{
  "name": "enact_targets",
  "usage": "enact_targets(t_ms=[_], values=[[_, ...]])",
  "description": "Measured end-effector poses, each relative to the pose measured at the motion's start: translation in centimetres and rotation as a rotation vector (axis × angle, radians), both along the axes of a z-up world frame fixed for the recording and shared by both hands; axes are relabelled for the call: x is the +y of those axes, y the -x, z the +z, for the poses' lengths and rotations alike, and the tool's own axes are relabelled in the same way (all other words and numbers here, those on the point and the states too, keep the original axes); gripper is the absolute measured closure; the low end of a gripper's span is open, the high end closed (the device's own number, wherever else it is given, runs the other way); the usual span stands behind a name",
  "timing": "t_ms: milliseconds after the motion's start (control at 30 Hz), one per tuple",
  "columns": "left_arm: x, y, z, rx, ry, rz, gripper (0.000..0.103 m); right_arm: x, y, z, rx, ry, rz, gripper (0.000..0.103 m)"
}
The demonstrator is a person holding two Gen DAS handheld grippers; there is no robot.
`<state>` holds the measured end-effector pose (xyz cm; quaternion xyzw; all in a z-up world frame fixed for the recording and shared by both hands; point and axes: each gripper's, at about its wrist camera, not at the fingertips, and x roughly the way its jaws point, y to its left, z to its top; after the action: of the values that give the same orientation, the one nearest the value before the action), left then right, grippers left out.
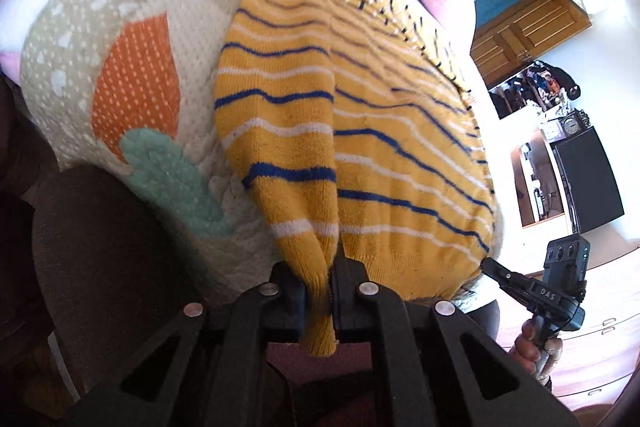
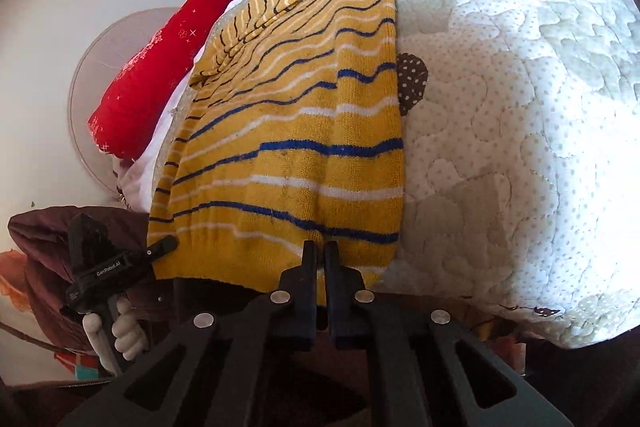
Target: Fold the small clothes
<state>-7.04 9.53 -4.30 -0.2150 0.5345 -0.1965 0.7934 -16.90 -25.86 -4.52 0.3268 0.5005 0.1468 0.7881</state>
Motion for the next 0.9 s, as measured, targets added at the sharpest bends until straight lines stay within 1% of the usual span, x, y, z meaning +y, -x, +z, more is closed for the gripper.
enact_targets(t_ms=[100, 200, 267, 367, 400, 433, 467, 567, 667, 733, 833, 867, 900], values=[[0.2, 0.0, 0.7, -0.017, 0.009, 0.004, 0.094, 0.2, 0.0, 0.2, 0.004, 0.033, 0.002, 0.099], [0.1, -0.2, 0.8, -0.016, 0.001, 0.004, 0.094, -0.1, -0.2, -0.6, 0.044, 0.056, -0.019, 0.098], [-0.2, -0.5, 0.6, -0.003, 0.003, 0.006, 0.094, -0.5, 0.0, -1.0, 0.070, 0.074, -0.032, 0.094], [-0.5, -0.5, 0.4, 0.007, 0.004, 0.012, 0.094, -1.0, 0.4, -1.1, 0.066, 0.076, -0.043, 0.080], [-0.2, -0.4, 0.4, 0.008, 0.005, 0.013, 0.094, -1.2, 0.5, -1.1, 0.066, 0.081, -0.050, 0.071], [-0.2, -0.4, 0.3, 0.008, 0.003, 0.015, 0.094, -1.4, 0.6, -1.2, 0.071, 0.099, -0.061, 0.064], [-0.3, -0.4, 0.3, 0.008, 0.001, 0.015, 0.094, -1.7, 0.7, -1.2, 0.072, 0.104, -0.070, 0.064], [-0.3, -0.3, 0.4, 0.001, -0.007, 0.013, 0.094, -2.3, 1.3, -1.7, 0.078, 0.075, -0.085, 0.064], [-0.6, -0.4, 0.3, 0.006, -0.011, 0.010, 0.094, -2.6, 1.1, -2.0, 0.055, 0.037, -0.083, 0.063], [-0.7, -0.5, 0.2, 0.009, -0.010, 0.013, 0.094, -2.2, 0.4, -2.0, 0.032, 0.027, -0.068, 0.062], [-0.8, -0.5, 0.1, 0.015, -0.007, 0.020, 0.094, -0.8, -0.6, -2.2, 0.021, 0.034, -0.033, 0.059], [-0.8, -0.5, 0.1, 0.016, -0.009, 0.022, 0.094, -0.1, -0.9, -2.2, 0.025, 0.042, -0.022, 0.060], [-0.8, -0.5, 0.1, 0.016, -0.010, 0.024, 0.094, 0.3, -1.0, -2.2, 0.028, 0.047, -0.015, 0.067]])
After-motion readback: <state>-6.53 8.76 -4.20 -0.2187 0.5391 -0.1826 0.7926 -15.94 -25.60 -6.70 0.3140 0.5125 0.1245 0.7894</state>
